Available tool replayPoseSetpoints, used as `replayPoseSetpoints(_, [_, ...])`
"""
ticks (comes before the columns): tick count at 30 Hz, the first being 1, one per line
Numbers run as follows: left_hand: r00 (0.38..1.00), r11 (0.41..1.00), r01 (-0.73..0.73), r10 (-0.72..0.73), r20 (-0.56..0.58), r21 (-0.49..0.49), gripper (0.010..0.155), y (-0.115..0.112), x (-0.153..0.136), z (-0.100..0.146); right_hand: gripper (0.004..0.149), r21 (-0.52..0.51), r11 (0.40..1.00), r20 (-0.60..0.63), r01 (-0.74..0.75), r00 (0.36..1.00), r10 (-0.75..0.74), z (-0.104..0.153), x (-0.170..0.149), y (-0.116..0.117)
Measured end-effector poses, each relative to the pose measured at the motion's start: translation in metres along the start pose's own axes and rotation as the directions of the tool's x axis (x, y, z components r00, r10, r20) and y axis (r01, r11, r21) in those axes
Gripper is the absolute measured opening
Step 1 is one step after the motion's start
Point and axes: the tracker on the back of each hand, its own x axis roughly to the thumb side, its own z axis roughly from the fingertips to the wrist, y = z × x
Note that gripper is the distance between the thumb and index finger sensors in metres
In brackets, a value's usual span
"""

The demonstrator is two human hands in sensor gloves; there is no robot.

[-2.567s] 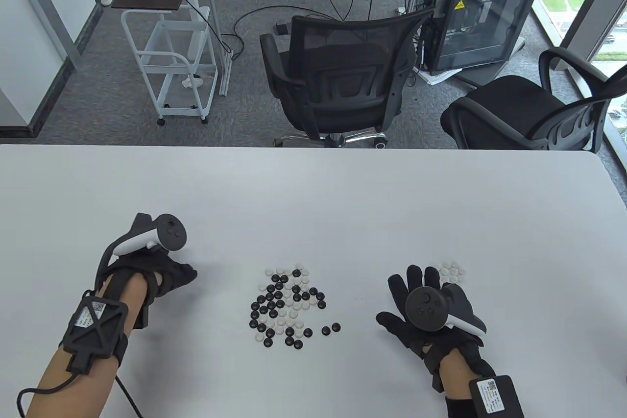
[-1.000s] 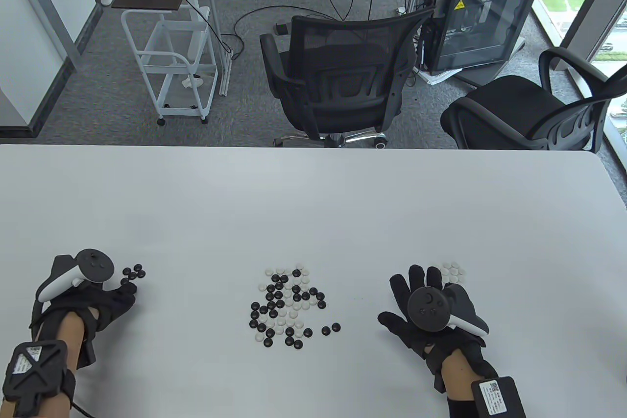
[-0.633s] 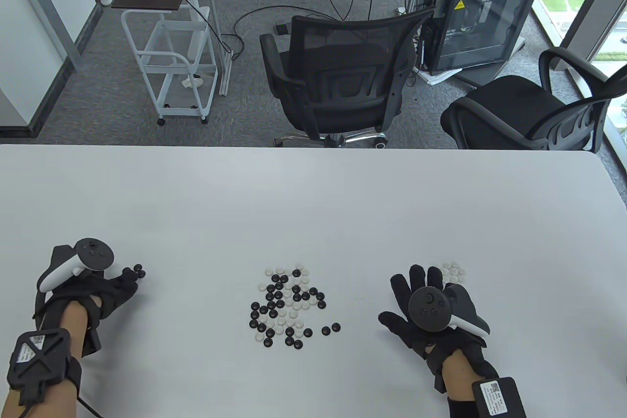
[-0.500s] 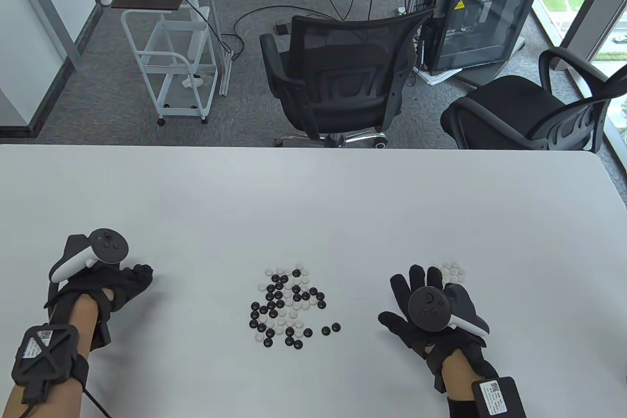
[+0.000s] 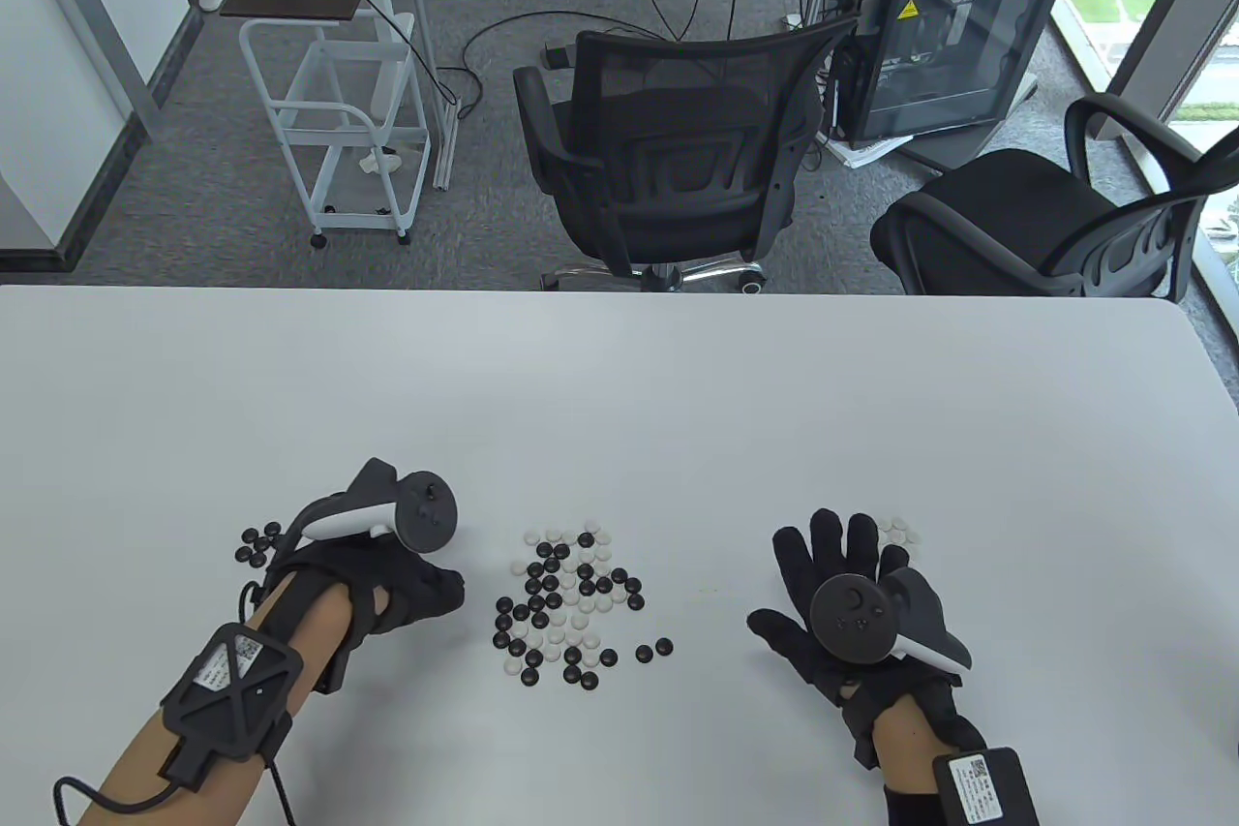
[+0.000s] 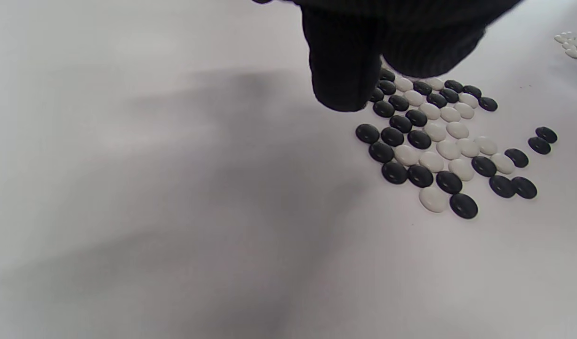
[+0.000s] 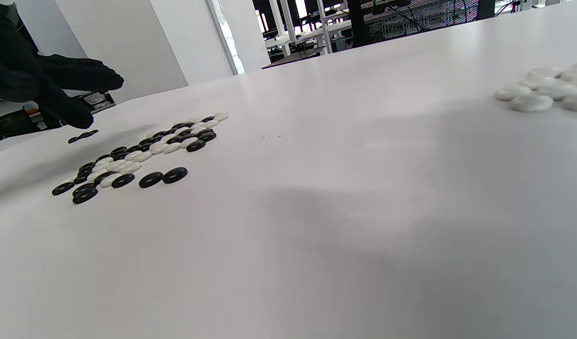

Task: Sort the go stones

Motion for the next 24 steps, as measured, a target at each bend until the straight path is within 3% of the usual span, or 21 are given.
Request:
replayPoseSetpoints(6, [0.998,0.998,0.054,-0.052,0.034,-0.032,0.060,-0.006,0.024,-0.021,0.087,0.004,1.000,-0.007,-0.001,1.000,0.001,0.001,0.000,-0.001])
replayPoseSetpoints(13, [0.998,0.994,0.066,-0.066,-0.001,-0.082,0.061,-0.022,0.012,-0.030,0.087,0.016,1.000,-0.009,0.008,1.000,-0.008,0.001,-0.001,-0.001])
replayPoseSetpoints(16, [0.992,0.994,0.088,-0.094,-0.089,-0.070,0.060,-0.028,-0.012,-0.018,0.087,0.021,1.000,-0.012,0.016,1.000,-0.016,0.002,-0.003,-0.001])
replayPoseSetpoints(24, [0.942,0.987,-0.156,0.136,-0.308,-0.042,0.058,-0.053,-0.116,0.031,0.087,0.029,0.999,-0.011,0.022,1.000,-0.022,0.002,-0.003,-0.002])
